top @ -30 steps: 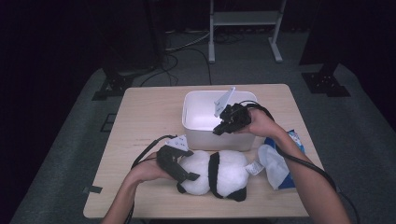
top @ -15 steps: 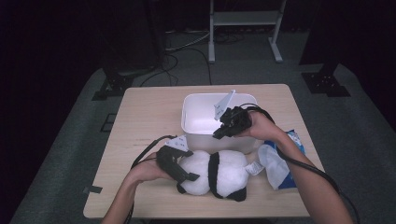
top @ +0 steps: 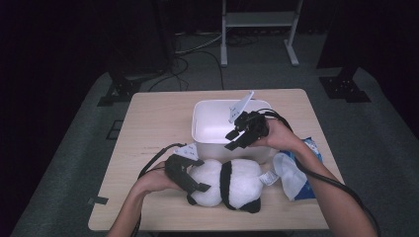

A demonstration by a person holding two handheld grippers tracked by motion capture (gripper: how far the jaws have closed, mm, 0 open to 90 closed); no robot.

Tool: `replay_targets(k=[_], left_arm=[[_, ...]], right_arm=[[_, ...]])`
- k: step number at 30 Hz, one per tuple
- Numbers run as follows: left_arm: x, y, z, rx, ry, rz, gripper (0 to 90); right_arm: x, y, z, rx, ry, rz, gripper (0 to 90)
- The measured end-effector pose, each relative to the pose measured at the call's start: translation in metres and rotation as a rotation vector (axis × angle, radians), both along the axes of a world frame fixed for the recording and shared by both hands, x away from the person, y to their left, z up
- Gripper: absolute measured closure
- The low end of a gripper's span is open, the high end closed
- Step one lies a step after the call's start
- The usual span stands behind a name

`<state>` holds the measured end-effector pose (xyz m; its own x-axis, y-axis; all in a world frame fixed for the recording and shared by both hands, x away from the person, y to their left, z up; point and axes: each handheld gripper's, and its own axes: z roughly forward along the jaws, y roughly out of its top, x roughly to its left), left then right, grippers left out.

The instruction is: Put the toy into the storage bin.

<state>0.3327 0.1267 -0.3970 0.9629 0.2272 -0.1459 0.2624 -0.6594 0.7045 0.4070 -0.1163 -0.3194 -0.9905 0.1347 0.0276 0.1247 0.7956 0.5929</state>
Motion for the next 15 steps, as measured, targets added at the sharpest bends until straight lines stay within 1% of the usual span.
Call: replay_targets(k=[2, 4, 5, 6, 7, 8, 9, 10, 11, 12, 15], left_arm=[[0.0, 0.0, 0.0, 0.001, -0.001, 0.0, 7.7], [-0.001, 0.0, 0.0, -0.001, -0.003, 0.002, 7.7], [-0.001, 0.0, 0.0, -0.001, -0.003, 0.002, 7.7], [-0.001, 0.0, 0.0, 0.001, -0.003, 0.002, 7.7], [-0.001, 0.0, 0.0, 0.001, -0.003, 0.002, 7.7], [-0.001, 0.0, 0.0, 0.001, -0.003, 0.002, 7.7], [-0.001, 0.0, 0.0, 0.002, -0.003, 0.002, 7.7], [-0.001, 0.0, 0.0, 0.002, -0.003, 0.002, 7.7], [-0.001, 0.0, 0.0, 0.002, -0.003, 0.002, 7.7], [-0.001, 0.0, 0.0, 0.0, -0.001, 0.002, 7.7], [-0.001, 0.0, 0.0, 0.0, -0.003, 0.003, 7.7]], right_arm=[[-0.003, -0.001, 0.002, 0.009, 0.0, -0.003, 54.2], [-0.012, -0.002, 0.009, 0.037, -0.012, 0.006, 48.2], [-0.015, -0.002, 0.01, 0.042, -0.008, 0.013, 47.6], [-0.018, -0.002, 0.011, 0.044, -0.012, 0.02, 45.8], [-0.022, -0.002, 0.011, 0.042, -0.015, 0.023, 44.2], [-0.022, -0.002, 0.011, 0.042, -0.015, 0.023, 44.2], [-0.025, -0.001, 0.012, 0.042, -0.008, 0.029, 43.7], [-0.032, 0.0, 0.011, 0.031, -0.014, 0.048, 41.7], [-0.032, 0.0, 0.011, 0.031, -0.014, 0.048, 41.7], [-0.039, 0.003, 0.008, 0.024, 0.002, 0.064, 39.3], [-0.043, 0.005, 0.005, 0.013, 0.013, 0.074, 37.8]])
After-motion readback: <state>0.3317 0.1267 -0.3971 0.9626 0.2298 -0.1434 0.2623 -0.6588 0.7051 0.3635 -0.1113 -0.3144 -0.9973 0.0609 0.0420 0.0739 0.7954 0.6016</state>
